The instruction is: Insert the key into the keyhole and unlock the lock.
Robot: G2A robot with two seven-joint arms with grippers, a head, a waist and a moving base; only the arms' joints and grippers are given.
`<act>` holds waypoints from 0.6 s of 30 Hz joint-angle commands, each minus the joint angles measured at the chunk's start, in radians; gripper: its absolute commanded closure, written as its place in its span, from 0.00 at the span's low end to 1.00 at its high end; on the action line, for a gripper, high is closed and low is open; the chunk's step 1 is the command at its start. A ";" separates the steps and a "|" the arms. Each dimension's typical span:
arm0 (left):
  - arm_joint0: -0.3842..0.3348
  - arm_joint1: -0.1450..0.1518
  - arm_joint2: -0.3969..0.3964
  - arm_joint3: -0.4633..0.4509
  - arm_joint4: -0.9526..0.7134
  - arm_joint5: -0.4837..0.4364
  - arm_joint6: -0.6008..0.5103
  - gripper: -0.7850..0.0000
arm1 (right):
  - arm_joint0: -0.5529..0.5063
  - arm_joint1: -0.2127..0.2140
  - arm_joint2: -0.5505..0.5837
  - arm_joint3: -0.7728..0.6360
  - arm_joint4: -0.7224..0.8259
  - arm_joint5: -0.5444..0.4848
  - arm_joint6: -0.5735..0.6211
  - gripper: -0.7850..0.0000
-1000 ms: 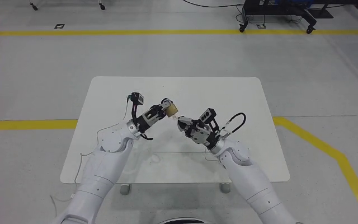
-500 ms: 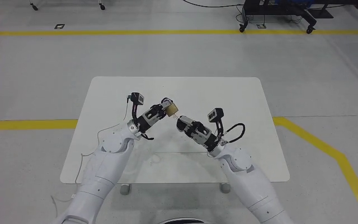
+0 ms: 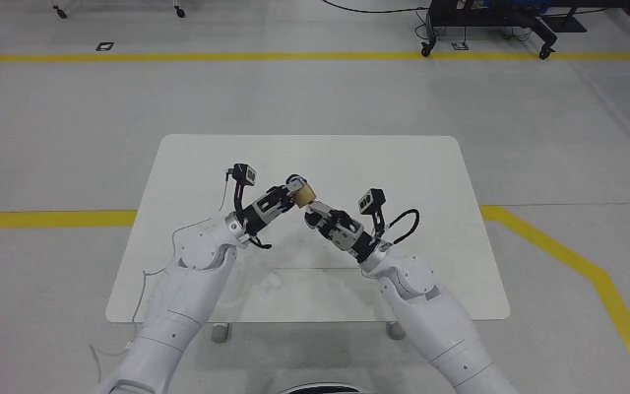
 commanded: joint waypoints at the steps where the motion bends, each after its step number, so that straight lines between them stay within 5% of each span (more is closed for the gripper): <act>1: -0.001 0.000 0.001 -0.001 -0.001 -0.001 -0.006 1.00 | 0.004 0.000 -0.001 0.006 0.030 0.009 0.028 1.00; 18: -0.008 0.002 0.014 0.000 0.009 -0.042 -0.045 1.00 | 0.073 -0.003 0.018 0.148 0.446 0.228 0.382 1.00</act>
